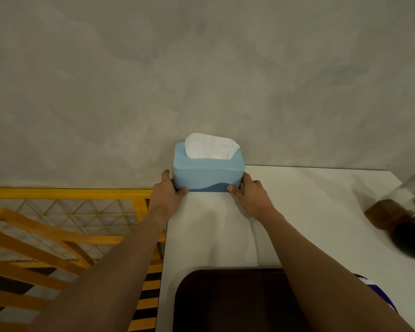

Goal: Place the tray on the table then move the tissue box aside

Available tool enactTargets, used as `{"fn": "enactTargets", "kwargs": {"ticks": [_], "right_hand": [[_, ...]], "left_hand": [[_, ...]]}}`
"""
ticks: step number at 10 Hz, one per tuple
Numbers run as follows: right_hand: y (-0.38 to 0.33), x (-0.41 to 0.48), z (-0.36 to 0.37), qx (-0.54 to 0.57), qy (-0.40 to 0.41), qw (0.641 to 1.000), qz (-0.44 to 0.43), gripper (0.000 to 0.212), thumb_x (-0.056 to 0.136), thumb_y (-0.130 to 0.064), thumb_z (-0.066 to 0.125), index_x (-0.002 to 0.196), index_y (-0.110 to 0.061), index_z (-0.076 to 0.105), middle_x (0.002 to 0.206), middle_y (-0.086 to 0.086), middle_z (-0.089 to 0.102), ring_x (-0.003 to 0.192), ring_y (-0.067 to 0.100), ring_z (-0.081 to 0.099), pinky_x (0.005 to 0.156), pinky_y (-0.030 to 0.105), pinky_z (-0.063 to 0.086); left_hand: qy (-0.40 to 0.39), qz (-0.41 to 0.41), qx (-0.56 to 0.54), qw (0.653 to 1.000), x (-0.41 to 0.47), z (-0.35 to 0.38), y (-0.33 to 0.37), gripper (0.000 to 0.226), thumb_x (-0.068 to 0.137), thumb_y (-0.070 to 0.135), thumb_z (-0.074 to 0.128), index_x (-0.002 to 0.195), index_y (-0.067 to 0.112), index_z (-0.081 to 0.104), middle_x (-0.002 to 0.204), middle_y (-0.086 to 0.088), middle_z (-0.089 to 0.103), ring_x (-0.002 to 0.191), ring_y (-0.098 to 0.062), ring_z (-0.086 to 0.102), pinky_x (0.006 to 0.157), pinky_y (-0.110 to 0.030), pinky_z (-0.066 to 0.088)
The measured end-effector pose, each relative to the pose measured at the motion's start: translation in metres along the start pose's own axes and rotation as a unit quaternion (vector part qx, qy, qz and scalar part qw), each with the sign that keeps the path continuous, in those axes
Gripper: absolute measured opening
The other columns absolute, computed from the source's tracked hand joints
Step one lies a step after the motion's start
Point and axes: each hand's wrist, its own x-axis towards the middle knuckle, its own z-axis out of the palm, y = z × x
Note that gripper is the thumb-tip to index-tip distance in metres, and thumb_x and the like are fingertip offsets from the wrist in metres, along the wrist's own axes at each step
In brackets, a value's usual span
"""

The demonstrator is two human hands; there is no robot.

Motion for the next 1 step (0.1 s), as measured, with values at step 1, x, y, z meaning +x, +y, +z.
{"fn": "enactTargets", "kwargs": {"ticks": [1], "right_hand": [[-0.0033, 0.0008, -0.0073, 0.012, -0.023, 1.000, 0.004, 0.069, 0.094, -0.056, 0.057, 0.147, -0.017, 0.038, 0.134, 0.013, 0.060, 0.122, 0.036, 0.051, 0.094, 0.046, 0.047]], "left_hand": [[-0.034, -0.002, -0.011, 0.999, -0.0021, -0.0063, 0.0033, 0.094, 0.088, 0.027, 0.073, 0.156, 0.006, 0.012, 0.137, -0.018, 0.060, 0.122, -0.038, 0.058, 0.093, -0.040, 0.049]]}}
